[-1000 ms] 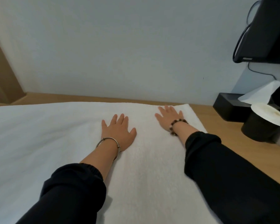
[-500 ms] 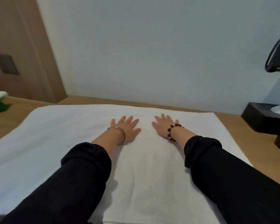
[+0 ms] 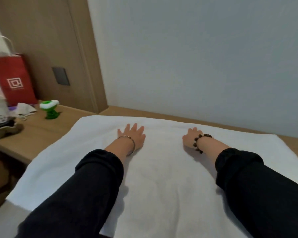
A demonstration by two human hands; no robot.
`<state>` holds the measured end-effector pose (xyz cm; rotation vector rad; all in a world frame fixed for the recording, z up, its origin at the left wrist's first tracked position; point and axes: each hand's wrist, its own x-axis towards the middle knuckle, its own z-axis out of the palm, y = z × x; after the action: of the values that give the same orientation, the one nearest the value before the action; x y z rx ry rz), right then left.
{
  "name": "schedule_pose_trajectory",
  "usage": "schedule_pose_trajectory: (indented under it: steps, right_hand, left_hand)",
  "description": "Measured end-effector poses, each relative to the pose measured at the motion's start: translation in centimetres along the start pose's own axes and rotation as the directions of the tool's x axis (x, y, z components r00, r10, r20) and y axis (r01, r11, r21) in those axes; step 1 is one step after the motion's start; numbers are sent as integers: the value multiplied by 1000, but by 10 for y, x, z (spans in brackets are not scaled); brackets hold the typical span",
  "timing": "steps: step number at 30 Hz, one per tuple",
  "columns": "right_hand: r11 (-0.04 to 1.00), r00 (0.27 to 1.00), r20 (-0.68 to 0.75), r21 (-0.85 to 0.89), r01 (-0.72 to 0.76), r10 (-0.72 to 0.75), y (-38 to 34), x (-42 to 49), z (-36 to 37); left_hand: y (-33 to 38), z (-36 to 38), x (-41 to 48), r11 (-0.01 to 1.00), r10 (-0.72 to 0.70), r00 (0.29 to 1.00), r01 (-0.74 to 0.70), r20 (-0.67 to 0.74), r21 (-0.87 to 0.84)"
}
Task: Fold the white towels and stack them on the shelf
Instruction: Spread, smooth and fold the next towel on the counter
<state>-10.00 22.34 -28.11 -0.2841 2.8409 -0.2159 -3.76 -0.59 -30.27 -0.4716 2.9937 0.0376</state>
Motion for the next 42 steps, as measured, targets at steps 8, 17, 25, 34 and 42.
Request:
schedule_pose_trajectory:
  steps: [8, 17, 25, 34, 42]
  right_hand:
    - [988, 986, -136, 130, -81, 99, -112, 25, 31]
    - [999, 970, -243, -41, -11, 0, -123, 44, 50]
    - [998, 973, -230, -52, -20, 8, -123, 44, 49]
    - [971, 988, -152, -230, -63, 29, -155, 29, 37]
    - [854, 850, -117, -160, 495, -514, -261, 14, 68]
  left_hand:
    - [-4, 3, 48, 983, 184, 982, -184, -47, -2]
    - [-113, -1, 79, 998, -33, 998, 35, -51, 43]
    - [-169, -7, 80, 973, -226, 973, 224, -38, -56]
    - [-210, -18, 34, 853, -460, 888, 444, 9, -273]
    - [-223, -29, 17, 764, -519, 853, 491, 55, -419]
